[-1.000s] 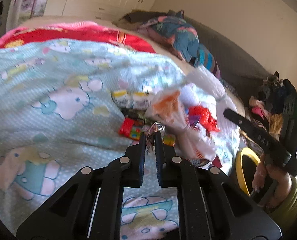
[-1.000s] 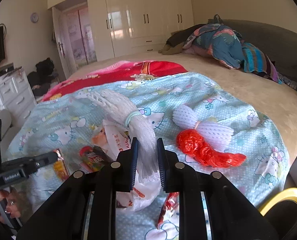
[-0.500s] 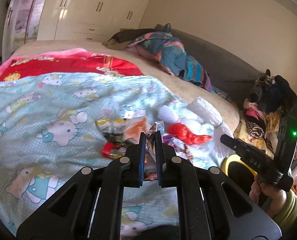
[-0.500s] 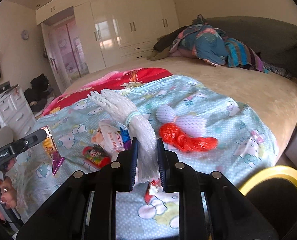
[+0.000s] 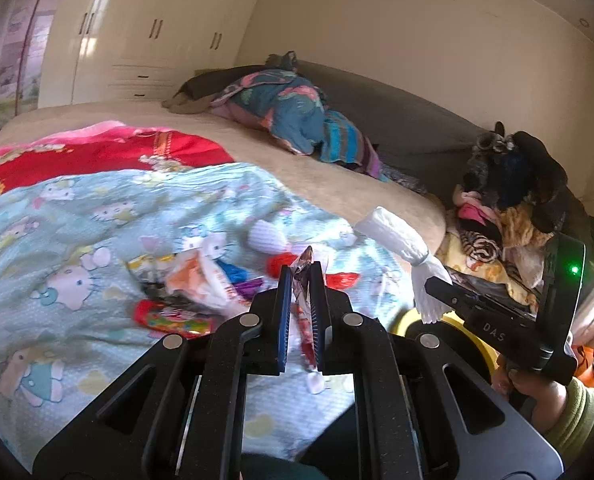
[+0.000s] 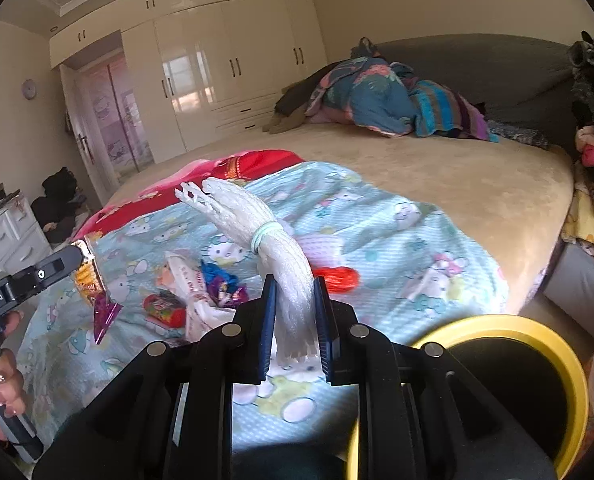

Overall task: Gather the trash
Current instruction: 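Carry the glove in the right tool while the left tool carries a small wrapper to the bin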

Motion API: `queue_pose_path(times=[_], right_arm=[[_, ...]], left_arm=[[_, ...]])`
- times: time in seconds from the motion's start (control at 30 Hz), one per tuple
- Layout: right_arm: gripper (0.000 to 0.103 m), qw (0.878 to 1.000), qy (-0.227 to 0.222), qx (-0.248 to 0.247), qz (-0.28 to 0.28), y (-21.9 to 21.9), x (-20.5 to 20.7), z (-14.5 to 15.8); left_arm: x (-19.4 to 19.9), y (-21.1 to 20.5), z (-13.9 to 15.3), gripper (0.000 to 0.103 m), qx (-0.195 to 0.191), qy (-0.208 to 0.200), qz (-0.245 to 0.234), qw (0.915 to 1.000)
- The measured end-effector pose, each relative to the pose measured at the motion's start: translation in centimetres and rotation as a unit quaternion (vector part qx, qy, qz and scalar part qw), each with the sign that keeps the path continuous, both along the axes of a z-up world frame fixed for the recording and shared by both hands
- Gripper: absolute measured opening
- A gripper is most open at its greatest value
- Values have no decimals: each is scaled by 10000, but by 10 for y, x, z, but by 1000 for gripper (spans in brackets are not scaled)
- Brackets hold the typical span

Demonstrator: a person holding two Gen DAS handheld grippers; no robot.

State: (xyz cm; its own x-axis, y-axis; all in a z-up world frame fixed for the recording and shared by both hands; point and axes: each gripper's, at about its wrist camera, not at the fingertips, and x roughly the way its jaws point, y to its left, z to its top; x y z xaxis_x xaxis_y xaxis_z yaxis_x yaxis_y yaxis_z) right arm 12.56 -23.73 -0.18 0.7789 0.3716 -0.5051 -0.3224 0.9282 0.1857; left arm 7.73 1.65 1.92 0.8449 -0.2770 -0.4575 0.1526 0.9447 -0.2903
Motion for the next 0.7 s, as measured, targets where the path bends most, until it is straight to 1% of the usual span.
queue_pose_path(times=[0.37, 0.6, 0.7], right_arm=[[18, 9987, -8, -93, -493, -50, -16, 2], [18, 9969, 11, -136, -773, -75, -18, 2], [18, 9959, 83, -99, -900, -89, -19, -3]], left_arm=[[2, -51, 4, 6, 143, -49, -518, 9985], [2, -85, 0, 6, 293, -48, -868, 9958], [2, -98, -3, 6, 321, -10, -1011, 9944]])
